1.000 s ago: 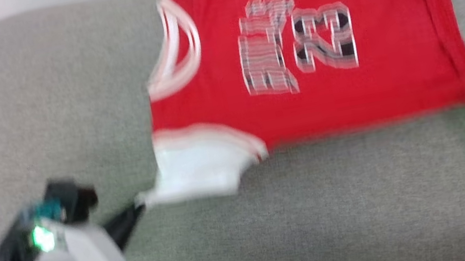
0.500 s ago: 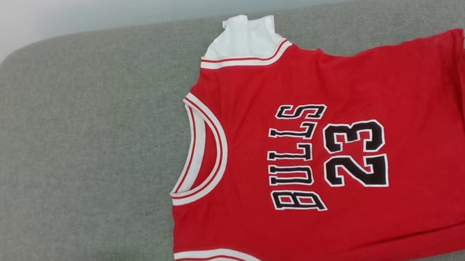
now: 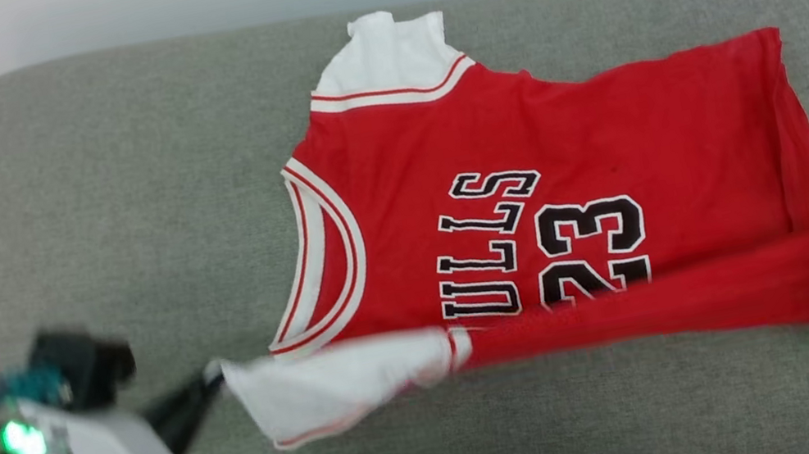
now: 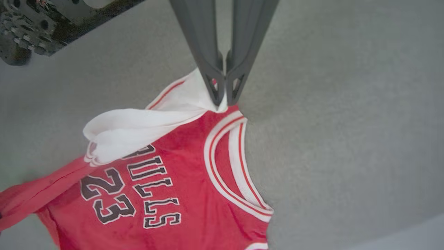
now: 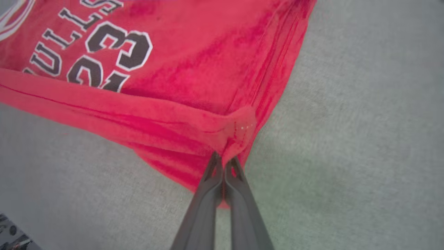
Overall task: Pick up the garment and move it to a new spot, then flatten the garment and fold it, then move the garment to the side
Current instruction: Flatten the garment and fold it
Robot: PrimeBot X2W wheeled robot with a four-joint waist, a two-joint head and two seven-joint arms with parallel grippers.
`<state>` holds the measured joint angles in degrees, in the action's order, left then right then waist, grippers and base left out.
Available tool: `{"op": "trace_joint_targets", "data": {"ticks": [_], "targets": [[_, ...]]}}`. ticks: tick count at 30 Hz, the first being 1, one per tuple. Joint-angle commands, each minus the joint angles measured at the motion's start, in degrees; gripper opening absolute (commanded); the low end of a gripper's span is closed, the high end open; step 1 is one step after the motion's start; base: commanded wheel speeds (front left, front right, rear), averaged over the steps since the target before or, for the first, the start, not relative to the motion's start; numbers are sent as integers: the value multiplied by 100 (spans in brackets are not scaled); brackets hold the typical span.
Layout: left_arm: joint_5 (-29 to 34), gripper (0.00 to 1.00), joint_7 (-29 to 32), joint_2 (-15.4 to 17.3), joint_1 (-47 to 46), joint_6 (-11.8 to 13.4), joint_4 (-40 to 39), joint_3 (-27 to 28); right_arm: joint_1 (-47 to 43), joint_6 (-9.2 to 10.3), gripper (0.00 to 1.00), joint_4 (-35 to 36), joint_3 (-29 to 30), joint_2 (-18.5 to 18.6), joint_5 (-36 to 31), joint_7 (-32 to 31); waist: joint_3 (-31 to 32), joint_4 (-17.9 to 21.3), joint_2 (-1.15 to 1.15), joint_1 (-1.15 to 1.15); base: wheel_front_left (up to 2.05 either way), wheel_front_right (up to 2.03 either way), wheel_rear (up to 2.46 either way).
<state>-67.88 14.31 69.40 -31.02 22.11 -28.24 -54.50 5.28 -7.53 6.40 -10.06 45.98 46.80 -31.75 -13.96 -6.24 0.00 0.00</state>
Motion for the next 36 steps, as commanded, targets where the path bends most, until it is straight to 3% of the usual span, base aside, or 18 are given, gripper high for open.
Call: {"op": "trace_joint_targets", "data": {"ticks": [1, 9, 15, 21, 31, 33, 34, 35, 36], "targets": [[129, 0, 215, -158, -396, -228, 198, 85, 328, 8, 0, -68, -33, -130, -122, -64, -125, 76, 0, 0, 0, 0, 0], [521, 0, 897, -1251, -1848, -1384, 1987, 54, 1692, 8, 0, -872, -608, -533, -501, -112, -432, 239, 0, 0, 0, 0, 0], [459, 0, 1180, -2063, -2280, -1975, 3469, -195, 2295, 7, 0, -1668, -1122, -753, -491, -24, -565, 336, 0, 0, 0, 0, 0], [251, 0, 1428, -2612, -2382, -2266, 4613, -350, 2671, 7, 0, -2258, -1645, -885, -306, 41, -626, 396, 0, 0, 0, 0, 0], [-13, 4, 1732, -3192, -2445, -2316, 5810, -411, 3051, 8, 0, -2849, -2177, -987, -23, 96, -624, 374, 0, 0, 0, 0, 0], [-19, 61, 1633, -3257, -2545, -2336, 5982, -351, 3149, 7, 0, -2952, -2312, -982, 49, 117, -560, 343, 0, 0, 0, 0, 0], [-19, 61, 1633, -3257, -2545, -2336, 5982, -351, 3149, 7, 0, -2952, -2312, -982, 49, 117, -560, 343, 0, 0, 0, 0, 0], [-11, 99, 1600, -3267, -2564, -2324, 6021, -336, 3169, 7, 0, -2967, -2362, -960, 73, 126, -526, 322, 0, 0, 0, 0, 0], [-31, 100, 1605, -3274, -2569, -2305, 6050, -326, 3186, 7, 0, -2987, -2398, -940, 89, 127, -490, 304, 0, 0, 0, 0, 0]]}}
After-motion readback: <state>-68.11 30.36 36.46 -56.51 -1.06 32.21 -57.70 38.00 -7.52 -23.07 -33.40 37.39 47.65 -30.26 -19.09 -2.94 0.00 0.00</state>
